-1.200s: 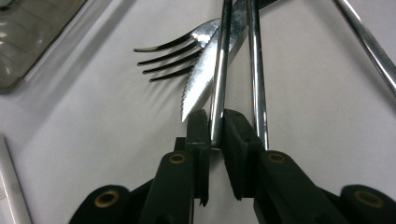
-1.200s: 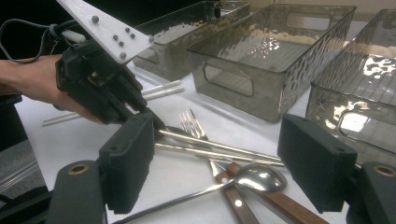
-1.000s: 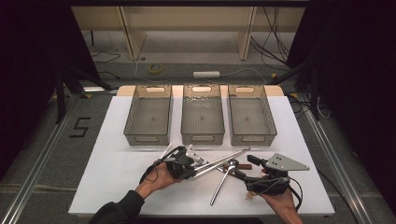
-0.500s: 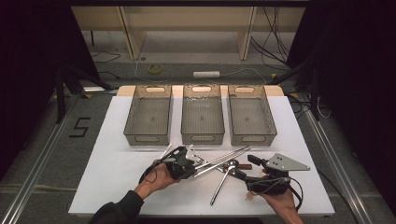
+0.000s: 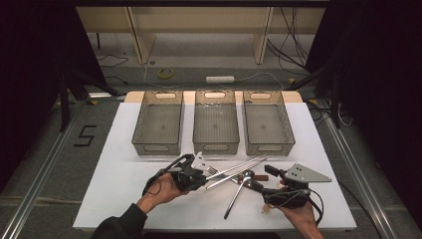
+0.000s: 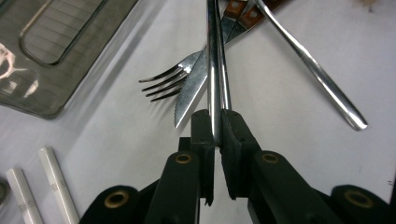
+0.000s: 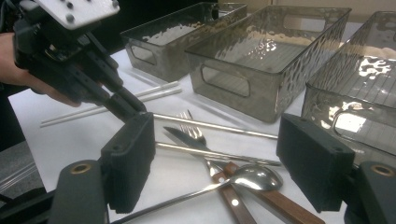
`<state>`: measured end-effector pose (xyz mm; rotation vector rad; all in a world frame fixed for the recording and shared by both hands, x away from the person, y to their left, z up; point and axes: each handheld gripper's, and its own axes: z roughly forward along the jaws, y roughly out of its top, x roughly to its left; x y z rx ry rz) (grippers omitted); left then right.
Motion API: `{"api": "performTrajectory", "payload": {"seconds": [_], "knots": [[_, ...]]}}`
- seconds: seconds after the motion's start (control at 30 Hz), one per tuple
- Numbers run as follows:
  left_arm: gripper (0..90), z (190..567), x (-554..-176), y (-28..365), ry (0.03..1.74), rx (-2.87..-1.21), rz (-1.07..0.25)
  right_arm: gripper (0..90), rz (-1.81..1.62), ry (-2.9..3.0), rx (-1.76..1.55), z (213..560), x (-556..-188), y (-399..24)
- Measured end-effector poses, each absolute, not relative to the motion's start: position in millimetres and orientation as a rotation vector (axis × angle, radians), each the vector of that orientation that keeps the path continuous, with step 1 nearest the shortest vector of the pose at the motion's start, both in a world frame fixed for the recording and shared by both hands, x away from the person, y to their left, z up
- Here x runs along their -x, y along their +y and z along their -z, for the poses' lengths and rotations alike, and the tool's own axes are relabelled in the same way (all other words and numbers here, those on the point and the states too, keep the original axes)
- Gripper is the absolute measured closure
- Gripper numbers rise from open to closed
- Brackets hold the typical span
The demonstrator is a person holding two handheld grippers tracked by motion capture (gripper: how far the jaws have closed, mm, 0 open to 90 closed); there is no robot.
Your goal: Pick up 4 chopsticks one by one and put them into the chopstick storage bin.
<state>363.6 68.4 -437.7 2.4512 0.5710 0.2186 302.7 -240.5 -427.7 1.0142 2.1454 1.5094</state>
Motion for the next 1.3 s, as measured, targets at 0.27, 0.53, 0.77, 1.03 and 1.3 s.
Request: {"api": "performTrajectory", "payload": {"seconds": [0.27, 0.53, 0.77, 1.03, 1.3], "knots": [[83.8, 425, -361, 79, 0.582, -2.399, -0.212, 29.2, -1.516, 2.135, -1.009, 427, -302, -241], [83.8, 411, -365, 96, 0.65, -2.313, -0.244, 29.2, -1.517, 2.135, -1.009, 427, -302, -241], [83.8, 403, -374, 115, 0.731, -2.24, -0.282, 29.2, -1.518, 2.136, -1.011, 428, -302, -241], [83.8, 402, -389, 147, 0.865, -2.147, -0.333, 29.1, -1.519, 2.137, -1.019, 428, -304, -241], [83.8, 399, -398, 173, 0.972, -2.067, -0.387, 29.1, -1.52, 2.136, -1.023, 429, -304, -241]]}}
